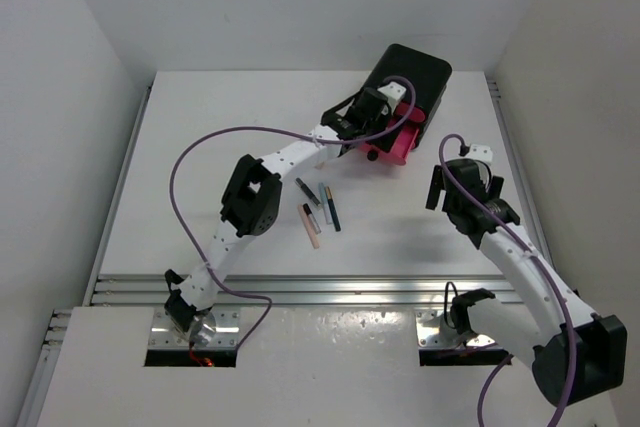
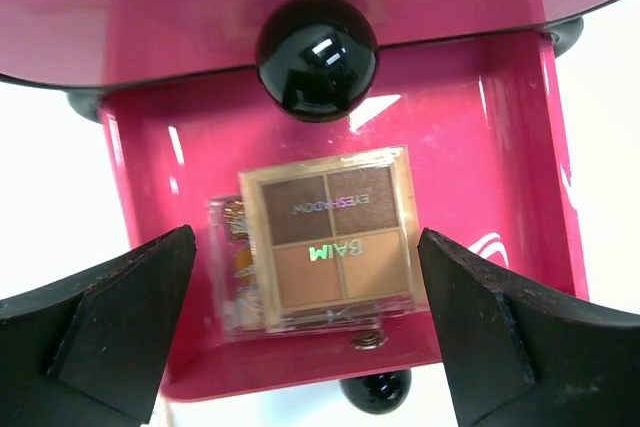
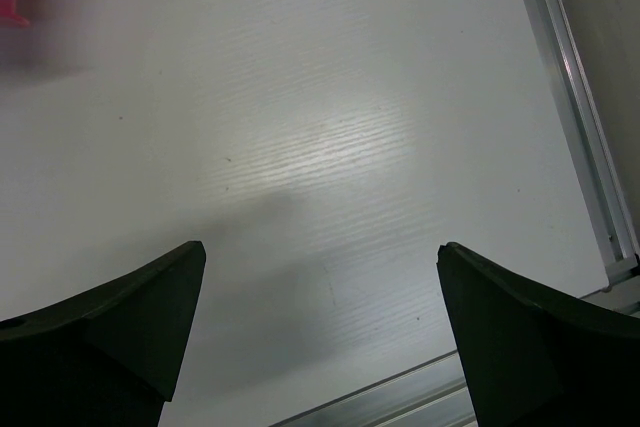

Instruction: Organize the makeup

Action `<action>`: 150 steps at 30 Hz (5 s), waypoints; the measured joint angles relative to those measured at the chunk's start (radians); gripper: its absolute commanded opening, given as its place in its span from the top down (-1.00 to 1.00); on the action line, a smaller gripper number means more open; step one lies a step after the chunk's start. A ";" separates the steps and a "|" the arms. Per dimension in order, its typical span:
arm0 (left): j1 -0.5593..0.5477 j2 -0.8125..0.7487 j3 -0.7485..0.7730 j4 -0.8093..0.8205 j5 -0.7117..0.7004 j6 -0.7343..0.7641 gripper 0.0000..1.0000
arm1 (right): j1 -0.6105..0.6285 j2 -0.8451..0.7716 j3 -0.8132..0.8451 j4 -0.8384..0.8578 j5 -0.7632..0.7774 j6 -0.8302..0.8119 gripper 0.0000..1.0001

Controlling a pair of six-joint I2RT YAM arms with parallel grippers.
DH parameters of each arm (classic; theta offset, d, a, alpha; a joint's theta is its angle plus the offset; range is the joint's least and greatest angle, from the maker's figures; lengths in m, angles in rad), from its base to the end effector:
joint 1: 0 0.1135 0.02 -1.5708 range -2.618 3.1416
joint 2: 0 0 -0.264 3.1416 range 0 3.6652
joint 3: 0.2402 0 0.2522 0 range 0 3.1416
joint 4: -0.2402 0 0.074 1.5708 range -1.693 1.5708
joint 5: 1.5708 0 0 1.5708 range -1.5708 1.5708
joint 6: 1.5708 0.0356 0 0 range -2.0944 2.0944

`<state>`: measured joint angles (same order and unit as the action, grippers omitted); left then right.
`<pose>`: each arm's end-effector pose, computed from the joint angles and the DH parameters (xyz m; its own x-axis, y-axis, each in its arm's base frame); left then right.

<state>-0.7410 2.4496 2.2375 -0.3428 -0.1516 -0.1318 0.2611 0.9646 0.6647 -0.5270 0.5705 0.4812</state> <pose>0.4228 -0.3796 0.2315 -0.4606 0.2453 -0.8530 0.5165 0.8556 -0.0328 0.1902 0.0309 0.2389 -0.5672 0.2517 -0.7842 0.4496 0.8924 -0.0388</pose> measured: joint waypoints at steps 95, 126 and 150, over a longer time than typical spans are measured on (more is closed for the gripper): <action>0.661 -1.052 -1.073 -0.305 0.088 -0.008 -1.00 | 0.502 1.491 1.351 0.259 0.022 0.097 0.53; 0.661 -1.052 -1.073 -0.302 0.087 -0.007 -1.00 | 0.198 0.906 0.686 0.330 0.262 0.311 0.62; 0.661 -1.051 -1.073 -0.303 0.086 -0.007 -1.00 | 0.174 0.937 0.679 0.185 0.179 0.416 -0.38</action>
<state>-0.0799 1.3987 1.1648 -0.6453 -0.0654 -0.1390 0.4355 1.9015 1.3434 -0.3416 0.7494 0.8970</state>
